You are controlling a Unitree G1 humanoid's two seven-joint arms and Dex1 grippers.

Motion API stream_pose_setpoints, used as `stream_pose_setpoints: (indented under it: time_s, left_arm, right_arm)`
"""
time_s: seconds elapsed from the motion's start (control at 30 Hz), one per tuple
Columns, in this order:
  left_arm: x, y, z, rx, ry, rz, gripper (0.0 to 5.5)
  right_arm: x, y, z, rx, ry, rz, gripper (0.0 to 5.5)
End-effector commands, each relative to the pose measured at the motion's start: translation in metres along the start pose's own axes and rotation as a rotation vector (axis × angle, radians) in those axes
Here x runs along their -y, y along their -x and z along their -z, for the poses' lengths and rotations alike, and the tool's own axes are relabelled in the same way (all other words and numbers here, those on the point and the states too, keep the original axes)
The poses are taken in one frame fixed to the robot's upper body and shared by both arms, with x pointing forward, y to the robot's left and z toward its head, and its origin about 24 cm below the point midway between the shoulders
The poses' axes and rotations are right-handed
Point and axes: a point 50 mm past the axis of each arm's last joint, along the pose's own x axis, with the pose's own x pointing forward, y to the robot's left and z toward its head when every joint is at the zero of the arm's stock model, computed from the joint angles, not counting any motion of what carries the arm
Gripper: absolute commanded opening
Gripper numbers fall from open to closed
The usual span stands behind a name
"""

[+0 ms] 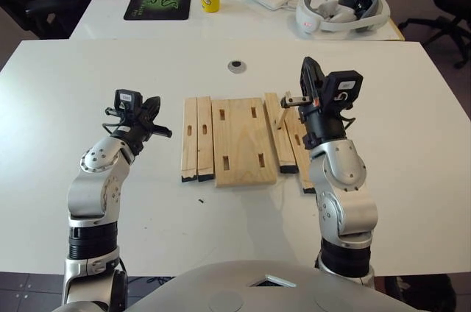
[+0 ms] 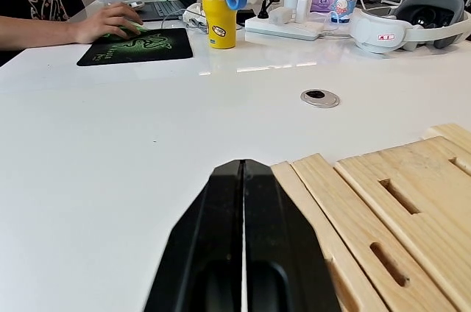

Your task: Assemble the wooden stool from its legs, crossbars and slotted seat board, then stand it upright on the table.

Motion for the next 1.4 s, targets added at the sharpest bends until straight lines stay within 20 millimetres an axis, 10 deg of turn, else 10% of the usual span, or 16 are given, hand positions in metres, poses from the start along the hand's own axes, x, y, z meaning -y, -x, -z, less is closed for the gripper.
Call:
stream_pose_setpoints:
  time_s: [0.03, 0.57, 0.9, 1.4]
  left_arm:
    - [0.0, -0.002, -0.002, 0.011, -0.003, -0.005, 0.0]
    - [0.002, -0.005, -0.004, 0.027, -0.001, -0.006, 0.0]
    - [0.003, -0.005, -0.003, 0.033, 0.01, -0.016, 0.0]
    - [0.002, -0.003, -0.002, 0.04, 0.018, -0.032, 0.0]
  right_arm:
    - [0.003, -0.02, 0.003, -0.019, 0.023, -0.012, 0.02]
    - [-0.013, -0.051, -0.041, 0.21, 0.069, -0.076, 0.02]
    - [-0.002, -0.035, 0.068, -0.391, 0.103, -0.062, 0.02]
    - [0.002, -0.044, -0.053, 0.313, 0.103, -0.004, 0.02]
